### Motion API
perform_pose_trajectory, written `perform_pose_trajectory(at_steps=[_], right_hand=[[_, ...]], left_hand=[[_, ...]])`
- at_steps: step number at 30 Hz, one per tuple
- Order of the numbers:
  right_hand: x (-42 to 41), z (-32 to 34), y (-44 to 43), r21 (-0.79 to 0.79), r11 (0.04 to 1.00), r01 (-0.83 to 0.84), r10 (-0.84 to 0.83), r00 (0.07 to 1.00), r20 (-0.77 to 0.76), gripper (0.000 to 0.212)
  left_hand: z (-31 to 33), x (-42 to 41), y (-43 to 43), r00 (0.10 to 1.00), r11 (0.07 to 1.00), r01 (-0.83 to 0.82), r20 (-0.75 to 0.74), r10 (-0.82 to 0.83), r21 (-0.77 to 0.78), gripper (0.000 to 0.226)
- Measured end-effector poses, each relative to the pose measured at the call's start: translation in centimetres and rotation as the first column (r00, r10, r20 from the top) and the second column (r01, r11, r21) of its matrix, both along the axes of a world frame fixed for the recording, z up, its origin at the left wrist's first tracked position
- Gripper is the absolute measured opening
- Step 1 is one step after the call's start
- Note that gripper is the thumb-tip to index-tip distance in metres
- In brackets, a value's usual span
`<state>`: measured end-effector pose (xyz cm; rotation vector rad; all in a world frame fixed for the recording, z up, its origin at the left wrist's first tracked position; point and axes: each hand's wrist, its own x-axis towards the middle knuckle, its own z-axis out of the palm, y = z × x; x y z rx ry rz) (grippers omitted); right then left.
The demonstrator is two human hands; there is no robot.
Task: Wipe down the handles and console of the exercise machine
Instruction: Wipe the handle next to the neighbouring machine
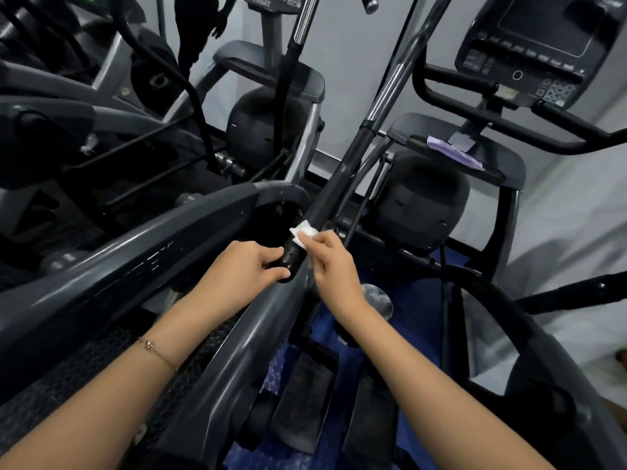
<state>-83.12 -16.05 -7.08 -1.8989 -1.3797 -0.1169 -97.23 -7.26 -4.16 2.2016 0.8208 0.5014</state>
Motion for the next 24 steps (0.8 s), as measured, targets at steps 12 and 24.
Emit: perform_pose_trajectory(at_steps=[12,24], right_hand=[[-1.7,-0.8,-1.3,0.002,0.999,-0.039,0.039,0.996,0.084,0.046],[0.1,3.6,-0.1,-0.33,0.92,-0.212,0.301,0.921,0.248,0.036]], left_hand=[[-1.0,-0.4,-0.3,0.987,0.979,0.004,0.157,0.028,-0.203,0.048],[-1.5,-0.1,-0.2,0.971,0.949,-0.043,0.209,0.112,-0.312,0.029]])
